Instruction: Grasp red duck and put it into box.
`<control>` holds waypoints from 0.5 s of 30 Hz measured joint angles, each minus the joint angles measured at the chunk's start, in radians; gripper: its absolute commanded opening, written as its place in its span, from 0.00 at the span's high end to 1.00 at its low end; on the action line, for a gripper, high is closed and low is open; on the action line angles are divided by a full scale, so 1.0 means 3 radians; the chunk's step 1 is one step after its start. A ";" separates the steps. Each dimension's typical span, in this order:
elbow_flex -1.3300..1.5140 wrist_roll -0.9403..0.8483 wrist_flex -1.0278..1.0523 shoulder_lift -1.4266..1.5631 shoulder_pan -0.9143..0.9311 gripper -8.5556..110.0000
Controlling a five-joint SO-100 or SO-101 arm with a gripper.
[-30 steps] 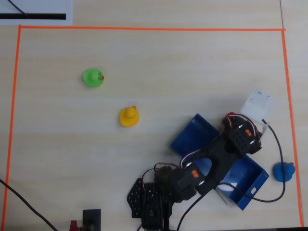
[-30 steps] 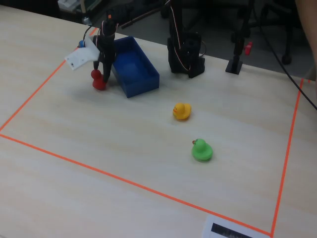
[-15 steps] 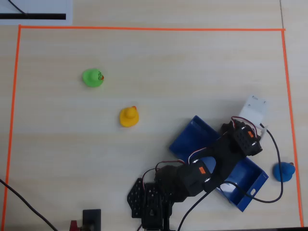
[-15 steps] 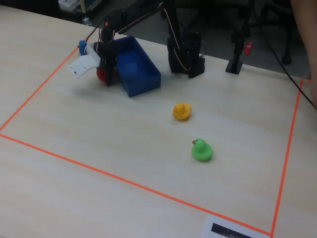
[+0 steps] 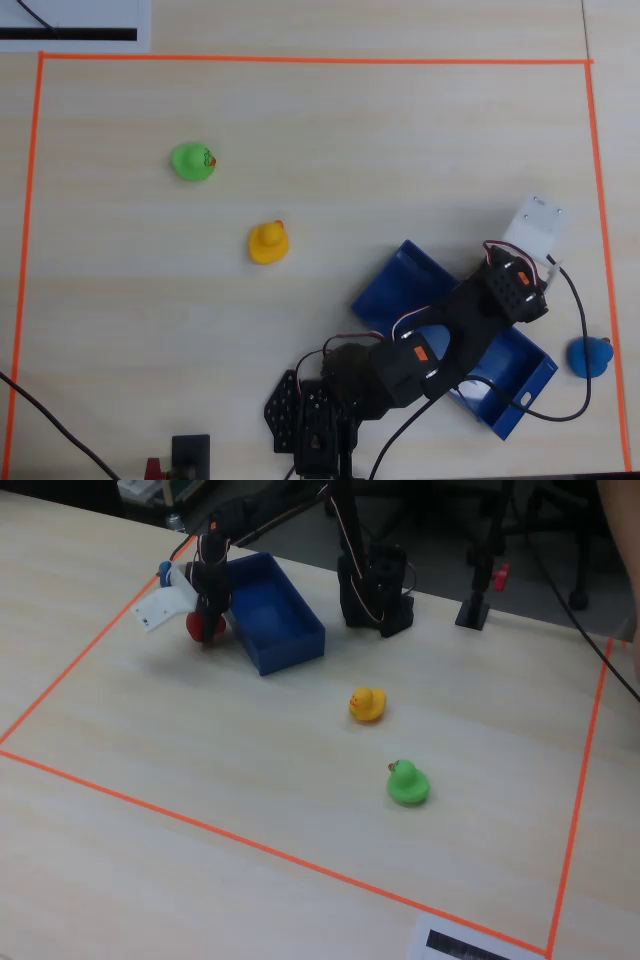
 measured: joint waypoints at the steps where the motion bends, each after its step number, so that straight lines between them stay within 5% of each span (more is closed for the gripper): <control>1: -0.0020 0.0010 0.0000 0.0000 -0.0020 0.93; 15: -0.0389 0.0486 0.0736 0.1064 -0.0240 0.93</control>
